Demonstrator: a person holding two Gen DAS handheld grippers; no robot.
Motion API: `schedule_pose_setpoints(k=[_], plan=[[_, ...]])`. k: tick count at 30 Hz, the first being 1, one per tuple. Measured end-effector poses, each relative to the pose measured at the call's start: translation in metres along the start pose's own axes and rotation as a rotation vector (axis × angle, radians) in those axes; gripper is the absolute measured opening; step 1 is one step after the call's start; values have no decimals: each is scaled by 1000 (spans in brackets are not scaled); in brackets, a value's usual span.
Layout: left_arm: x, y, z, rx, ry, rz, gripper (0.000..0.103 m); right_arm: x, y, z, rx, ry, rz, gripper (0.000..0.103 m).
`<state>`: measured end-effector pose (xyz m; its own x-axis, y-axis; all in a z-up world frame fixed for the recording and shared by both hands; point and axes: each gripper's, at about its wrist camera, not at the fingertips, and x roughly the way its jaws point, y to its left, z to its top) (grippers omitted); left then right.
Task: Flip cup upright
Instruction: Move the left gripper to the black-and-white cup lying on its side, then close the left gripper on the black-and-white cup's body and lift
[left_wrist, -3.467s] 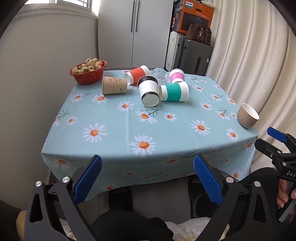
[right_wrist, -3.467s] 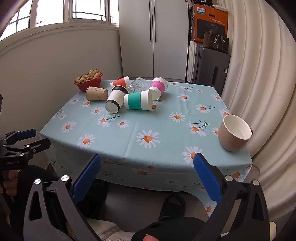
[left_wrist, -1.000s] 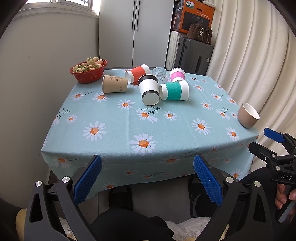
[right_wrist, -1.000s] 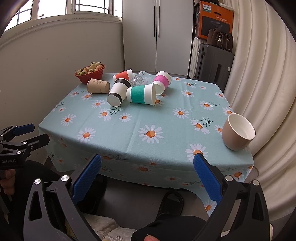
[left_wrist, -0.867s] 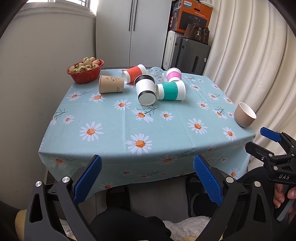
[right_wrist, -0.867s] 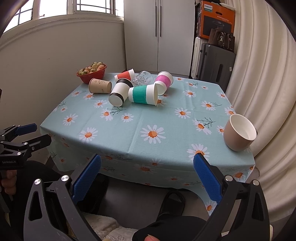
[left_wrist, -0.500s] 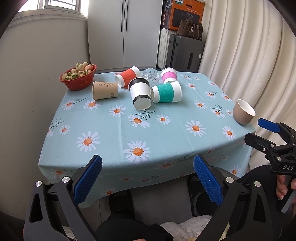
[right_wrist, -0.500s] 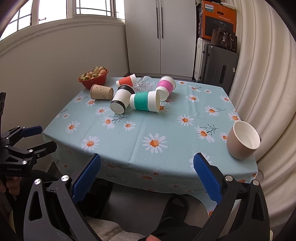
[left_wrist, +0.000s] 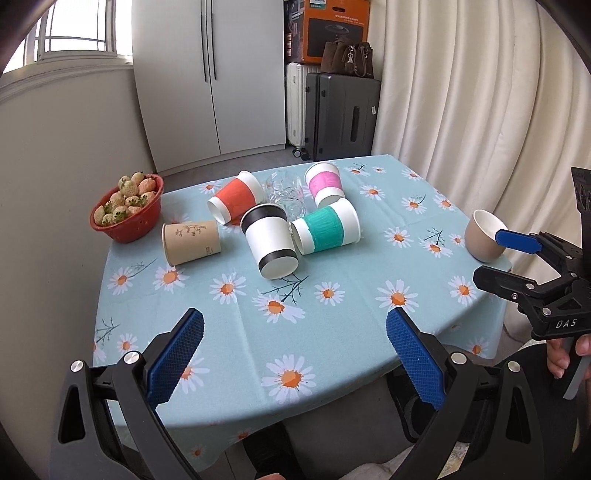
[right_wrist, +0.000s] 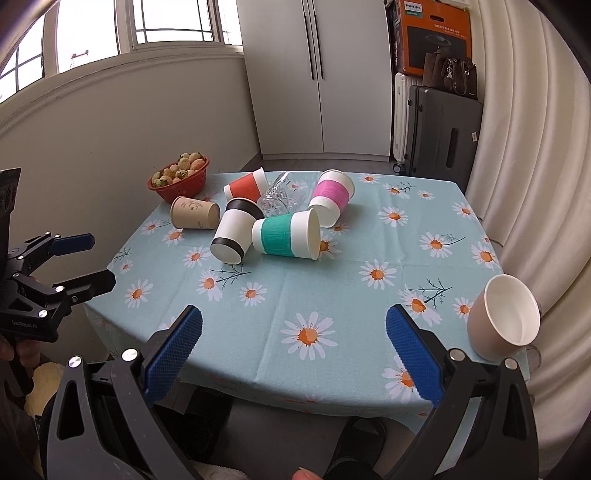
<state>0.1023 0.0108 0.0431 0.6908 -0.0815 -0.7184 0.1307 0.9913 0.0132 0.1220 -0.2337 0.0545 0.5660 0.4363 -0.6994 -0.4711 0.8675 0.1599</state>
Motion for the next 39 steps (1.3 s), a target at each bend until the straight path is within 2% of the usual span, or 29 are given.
schedule_pose_setpoints(k=[7, 16, 20, 21, 22, 23, 26, 33, 39], plan=[[50, 21, 45, 66, 66, -25, 97, 35, -9, 19, 29, 35, 56, 98], [126, 40, 87, -56, 210, -140, 95, 66, -16, 36, 6, 45, 83, 98], [160, 46, 98, -121, 270, -132, 94, 78, -20, 39, 11, 59, 99, 98], [168, 48, 100, -136, 285, -128, 91, 81, -21, 40, 14, 64, 104, 98], [175, 49, 101, -152, 300, -132, 81, 83, -22, 39, 15, 70, 110, 98], [182, 50, 102, -168, 317, -128, 77, 85, -23, 39, 15, 75, 116, 98], [200, 55, 103, -213, 354, -113, 71, 91, -24, 39, 8, 86, 124, 98], [225, 63, 99, -244, 411, -63, 60, 100, -29, 41, 4, 97, 141, 98], [234, 67, 98, -262, 429, -47, 60, 103, -32, 39, 16, 104, 161, 98]])
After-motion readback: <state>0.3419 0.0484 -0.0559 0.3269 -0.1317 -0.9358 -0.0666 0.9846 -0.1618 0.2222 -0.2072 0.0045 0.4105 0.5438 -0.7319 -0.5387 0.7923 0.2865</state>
